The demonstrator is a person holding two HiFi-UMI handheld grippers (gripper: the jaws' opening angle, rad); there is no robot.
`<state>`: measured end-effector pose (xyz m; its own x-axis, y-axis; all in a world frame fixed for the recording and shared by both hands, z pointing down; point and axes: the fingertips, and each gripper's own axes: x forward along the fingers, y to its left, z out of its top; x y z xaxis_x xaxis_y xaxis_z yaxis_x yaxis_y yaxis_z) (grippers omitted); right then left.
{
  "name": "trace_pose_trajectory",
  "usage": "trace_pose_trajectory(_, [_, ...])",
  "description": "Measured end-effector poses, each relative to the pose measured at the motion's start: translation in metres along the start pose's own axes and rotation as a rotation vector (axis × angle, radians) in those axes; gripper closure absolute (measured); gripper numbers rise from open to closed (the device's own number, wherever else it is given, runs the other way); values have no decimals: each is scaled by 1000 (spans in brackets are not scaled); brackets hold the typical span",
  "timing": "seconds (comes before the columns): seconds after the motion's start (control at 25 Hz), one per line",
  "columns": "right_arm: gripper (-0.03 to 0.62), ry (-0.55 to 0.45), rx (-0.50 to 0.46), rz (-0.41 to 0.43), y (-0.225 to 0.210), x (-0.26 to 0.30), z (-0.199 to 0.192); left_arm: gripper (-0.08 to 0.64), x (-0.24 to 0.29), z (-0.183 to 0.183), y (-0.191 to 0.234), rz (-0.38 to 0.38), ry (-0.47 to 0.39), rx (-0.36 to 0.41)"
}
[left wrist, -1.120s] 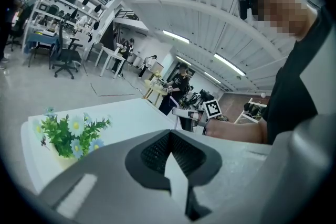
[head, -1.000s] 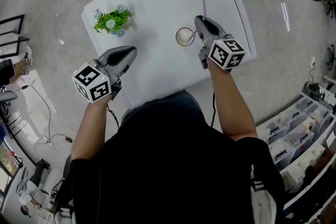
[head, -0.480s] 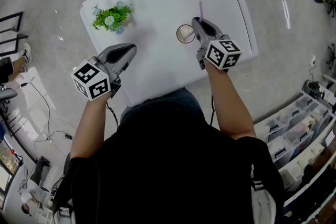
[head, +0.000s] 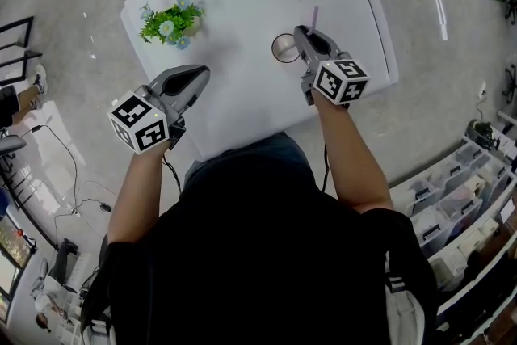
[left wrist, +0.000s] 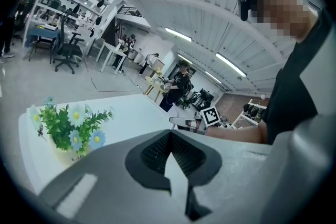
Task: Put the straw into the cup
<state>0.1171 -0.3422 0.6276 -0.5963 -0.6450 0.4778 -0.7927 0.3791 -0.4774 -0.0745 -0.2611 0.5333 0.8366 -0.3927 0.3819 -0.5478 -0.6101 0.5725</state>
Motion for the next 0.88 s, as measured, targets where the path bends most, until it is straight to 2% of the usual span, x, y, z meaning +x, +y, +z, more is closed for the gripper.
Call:
trace_pose_trajectory(0.68, [537,-8,37,1,-5,1,-5,560,-2,-3,-5,-8,-1,-8])
trace_pose_trajectory(0.88, [505,-6,65,23,-6,2,-5,560,-5,-2,-3,-11,-8,-21])
